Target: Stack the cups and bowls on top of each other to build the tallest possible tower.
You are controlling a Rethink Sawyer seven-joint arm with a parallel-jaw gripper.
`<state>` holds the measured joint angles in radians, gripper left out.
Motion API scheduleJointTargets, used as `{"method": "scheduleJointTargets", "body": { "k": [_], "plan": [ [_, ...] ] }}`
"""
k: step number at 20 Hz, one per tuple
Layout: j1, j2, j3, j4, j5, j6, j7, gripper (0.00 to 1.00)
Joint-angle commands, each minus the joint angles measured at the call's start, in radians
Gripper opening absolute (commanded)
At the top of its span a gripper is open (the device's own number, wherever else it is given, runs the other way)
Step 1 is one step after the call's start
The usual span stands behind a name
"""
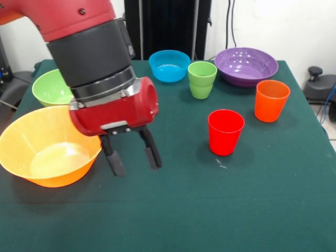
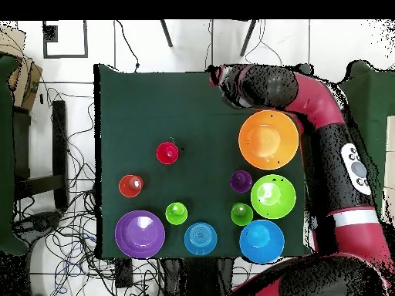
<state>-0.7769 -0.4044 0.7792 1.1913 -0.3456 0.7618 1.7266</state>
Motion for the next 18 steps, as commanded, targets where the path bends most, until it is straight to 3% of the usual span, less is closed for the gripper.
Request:
{"method": "scheduleJointTargets", "body": {
  "k": [1, 18],
  "plan": [
    [-0.027, 0.013, 0.097, 0.084, -0.124, -0.090, -0.386, 1.00],
    [-0.040, 0.016, 0.121, 0.103, -0.183, -0.071, -0.328, 1.00]
  ]
}}
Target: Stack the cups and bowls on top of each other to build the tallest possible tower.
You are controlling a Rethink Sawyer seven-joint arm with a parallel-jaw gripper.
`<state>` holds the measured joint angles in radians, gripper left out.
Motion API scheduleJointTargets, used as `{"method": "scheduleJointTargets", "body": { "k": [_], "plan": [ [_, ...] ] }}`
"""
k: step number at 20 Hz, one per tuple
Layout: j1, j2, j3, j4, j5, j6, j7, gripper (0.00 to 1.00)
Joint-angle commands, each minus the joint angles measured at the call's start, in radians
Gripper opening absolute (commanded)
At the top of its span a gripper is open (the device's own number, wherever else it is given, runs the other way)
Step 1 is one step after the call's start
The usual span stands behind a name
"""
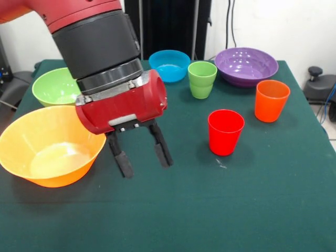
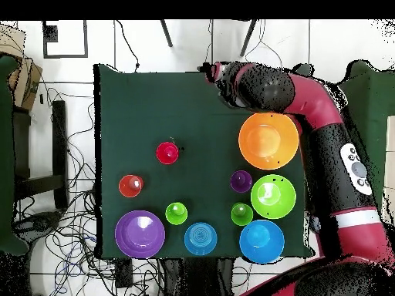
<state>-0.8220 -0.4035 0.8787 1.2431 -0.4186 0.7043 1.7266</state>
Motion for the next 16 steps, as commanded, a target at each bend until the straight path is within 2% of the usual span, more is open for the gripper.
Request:
{"method": "scheduleJointTargets", "body": {
  "k": [1, 3, 5, 7, 9, 16],
  "plan": [
    [0.015, 0.013, 0.008, 0.043, -0.113, 0.007, -0.314, 1.00],
    [0.044, -0.002, -0.032, 0.017, -0.114, 0.081, -0.282, 1.00],
    [0.102, -0.023, -0.111, -0.041, -0.113, 0.247, -0.233, 1.00],
    [0.134, -0.015, -0.148, -0.082, -0.111, 0.345, -0.213, 1.00],
    [0.147, -0.008, -0.159, -0.107, -0.110, 0.380, -0.214, 1.00],
    [0.146, -0.003, -0.160, -0.105, -0.114, 0.377, -0.216, 1.00]
  ]
}}
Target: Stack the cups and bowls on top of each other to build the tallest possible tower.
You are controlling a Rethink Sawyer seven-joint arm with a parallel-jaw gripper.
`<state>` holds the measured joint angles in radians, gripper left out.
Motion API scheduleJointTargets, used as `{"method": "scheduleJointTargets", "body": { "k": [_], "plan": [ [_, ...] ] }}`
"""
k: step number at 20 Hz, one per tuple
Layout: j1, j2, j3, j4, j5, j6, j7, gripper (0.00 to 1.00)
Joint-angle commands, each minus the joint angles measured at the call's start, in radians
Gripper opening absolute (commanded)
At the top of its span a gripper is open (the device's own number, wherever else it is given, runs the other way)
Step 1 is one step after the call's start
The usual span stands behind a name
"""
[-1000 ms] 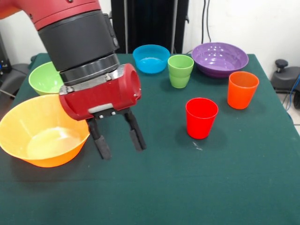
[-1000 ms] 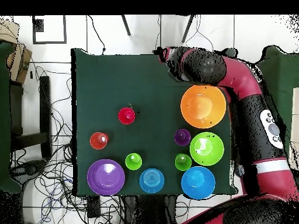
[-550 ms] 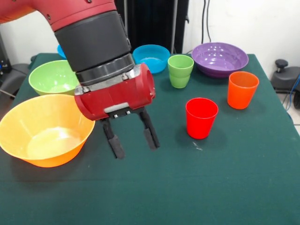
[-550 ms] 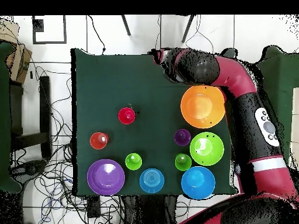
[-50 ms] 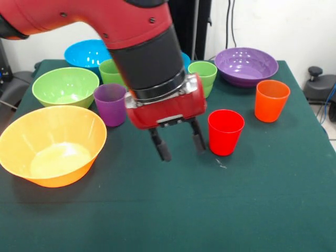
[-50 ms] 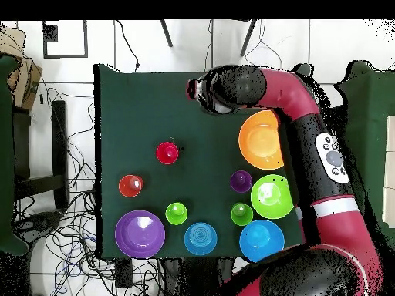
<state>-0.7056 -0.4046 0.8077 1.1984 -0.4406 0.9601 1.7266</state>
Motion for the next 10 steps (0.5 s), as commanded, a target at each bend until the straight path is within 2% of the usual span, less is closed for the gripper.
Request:
{"method": "scheduleJointTargets", "body": {
  "k": [1, 10],
  "plan": [
    [0.030, -0.003, -0.088, -0.059, -0.093, 0.121, -0.215, 1.00],
    [0.021, -0.017, -0.087, -0.033, -0.089, 0.107, -0.213, 1.00]
  ]
}}
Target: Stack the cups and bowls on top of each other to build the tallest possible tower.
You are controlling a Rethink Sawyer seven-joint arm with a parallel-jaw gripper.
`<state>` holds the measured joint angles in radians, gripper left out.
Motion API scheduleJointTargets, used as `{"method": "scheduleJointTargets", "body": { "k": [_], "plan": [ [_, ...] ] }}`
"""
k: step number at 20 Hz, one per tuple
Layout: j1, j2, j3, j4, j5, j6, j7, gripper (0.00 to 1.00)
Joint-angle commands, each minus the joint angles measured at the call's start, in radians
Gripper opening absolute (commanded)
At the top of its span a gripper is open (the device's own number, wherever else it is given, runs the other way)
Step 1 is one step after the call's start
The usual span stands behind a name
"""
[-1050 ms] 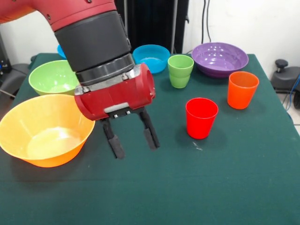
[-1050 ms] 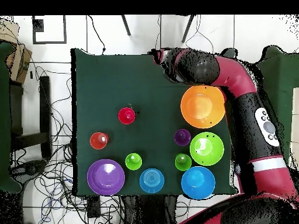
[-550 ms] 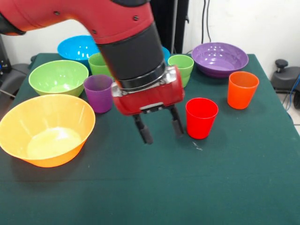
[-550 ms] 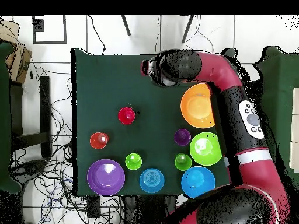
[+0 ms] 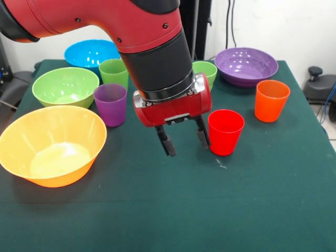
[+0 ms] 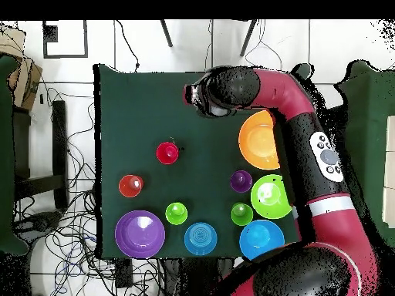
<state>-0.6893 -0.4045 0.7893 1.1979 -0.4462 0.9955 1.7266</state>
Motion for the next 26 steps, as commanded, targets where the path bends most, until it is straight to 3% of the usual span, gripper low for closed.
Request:
{"method": "scheduleJointTargets", "body": {
  "k": [1, 8, 12, 20, 26],
  "plan": [
    [0.006, -0.017, -0.068, -0.034, -0.084, 0.071, -0.215, 1.00],
    [-0.004, -0.019, -0.052, -0.032, -0.079, 0.045, -0.225, 1.00],
    [0.009, 0.008, -0.040, -0.099, -0.080, 0.076, -0.257, 1.00],
    [0.098, 0.151, 0.005, -0.435, -0.113, 0.257, -0.412, 1.00],
    [0.184, 0.271, 0.098, -0.746, -0.197, 0.425, -0.552, 1.00]
  ]
}}
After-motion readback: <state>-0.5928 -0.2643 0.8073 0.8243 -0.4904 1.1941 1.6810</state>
